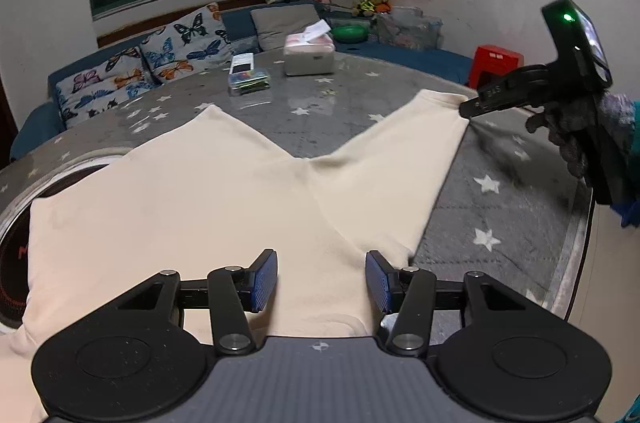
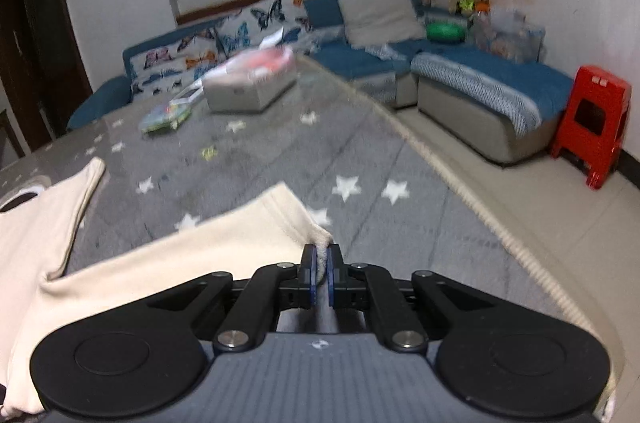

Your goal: Fold clothes

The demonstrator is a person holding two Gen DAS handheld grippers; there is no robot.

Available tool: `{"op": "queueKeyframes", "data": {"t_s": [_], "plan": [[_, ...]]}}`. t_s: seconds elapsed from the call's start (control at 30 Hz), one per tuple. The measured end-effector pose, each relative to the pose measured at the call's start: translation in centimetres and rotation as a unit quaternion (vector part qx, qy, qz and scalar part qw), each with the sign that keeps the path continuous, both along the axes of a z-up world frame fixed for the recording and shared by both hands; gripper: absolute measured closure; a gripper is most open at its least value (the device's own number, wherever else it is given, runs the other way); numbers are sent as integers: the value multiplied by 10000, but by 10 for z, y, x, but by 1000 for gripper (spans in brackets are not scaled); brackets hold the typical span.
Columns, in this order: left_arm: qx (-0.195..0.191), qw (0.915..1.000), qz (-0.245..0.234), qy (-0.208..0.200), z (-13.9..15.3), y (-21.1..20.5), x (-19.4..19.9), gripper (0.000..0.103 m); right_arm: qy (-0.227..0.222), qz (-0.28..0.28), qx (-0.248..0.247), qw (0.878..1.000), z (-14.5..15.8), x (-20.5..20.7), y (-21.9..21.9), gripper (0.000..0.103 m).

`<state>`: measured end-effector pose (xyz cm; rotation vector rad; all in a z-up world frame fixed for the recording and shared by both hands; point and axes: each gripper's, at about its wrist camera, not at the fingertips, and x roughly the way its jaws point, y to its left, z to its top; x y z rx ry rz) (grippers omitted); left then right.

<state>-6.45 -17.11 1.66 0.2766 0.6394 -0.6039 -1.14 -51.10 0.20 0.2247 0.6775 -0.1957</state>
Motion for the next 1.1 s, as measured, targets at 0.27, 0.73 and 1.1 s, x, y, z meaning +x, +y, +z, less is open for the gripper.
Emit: {"op": "queueKeyframes", "data": {"t_s": [0.27, 0.73, 1.1], "plan": [[57, 10000, -54, -11, -1, -3, 0, 51, -54, 33, 211, 9998, -3, 2, -1, 81], [68, 9999, -55, -66, -2, -6, 0, 49, -664, 334, 114, 9972, 44, -13, 10, 99], [-291, 9987, 377, -177, 19, 36, -2, 49, -1330, 1669, 65, 9769, 129, -19, 78, 99]]}}
